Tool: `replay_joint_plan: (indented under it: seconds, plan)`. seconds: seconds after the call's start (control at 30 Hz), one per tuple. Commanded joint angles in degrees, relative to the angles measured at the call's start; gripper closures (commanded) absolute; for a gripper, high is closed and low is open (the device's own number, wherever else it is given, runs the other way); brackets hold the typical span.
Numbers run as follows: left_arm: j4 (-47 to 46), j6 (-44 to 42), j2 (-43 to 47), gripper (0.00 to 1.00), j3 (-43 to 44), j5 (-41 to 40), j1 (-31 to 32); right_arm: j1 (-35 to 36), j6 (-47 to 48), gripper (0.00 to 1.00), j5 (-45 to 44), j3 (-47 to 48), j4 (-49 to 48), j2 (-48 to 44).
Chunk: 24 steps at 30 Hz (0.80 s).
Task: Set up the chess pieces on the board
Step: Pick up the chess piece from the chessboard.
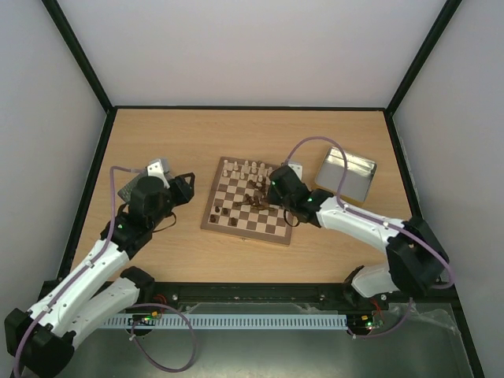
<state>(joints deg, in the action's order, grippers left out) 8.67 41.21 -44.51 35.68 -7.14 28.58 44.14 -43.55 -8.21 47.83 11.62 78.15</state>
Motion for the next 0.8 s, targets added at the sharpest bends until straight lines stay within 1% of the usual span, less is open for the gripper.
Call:
replay_joint_plan:
  seconds: [0.0, 0.07, 0.2, 0.4, 0.53, 0.77]
  plan:
    - [0.62, 1.34, 0.89, 0.50, -2.35, 3.45, -1.02, -0.18, 4.58, 0.69, 1.53, 3.73, 3.39, 5.29]
    - [0.18, 1.82, 0.64, 0.50, -2.82, 4.19, -1.20, -0.17, 5.50, 0.70, 2.27, 4.90, 3.94, 7.61]
    - [-0.54, 2.48, 0.35, 0.50, -3.43, 5.14, -1.33, -0.19, 6.84, 0.71, 4.04, 6.31, 4.71, 10.14]
    - [-0.93, 2.43, 0.26, 0.50, -3.99, 6.17, -1.58, -0.14, 8.55, 0.67, 7.43, 4.61, 5.62, 11.32]
    - [-1.61, 2.01, -0.40, 0.50, -3.24, 7.23, -2.07, -0.12, 8.64, 0.62, 8.91, 3.18, 4.86, 11.40]
    - [-2.49, 1.76, -2.10, 0.50, -2.42, 8.60, -2.30, -0.14, 10.38, 0.60, 9.95, 3.13, 4.97, 13.02]
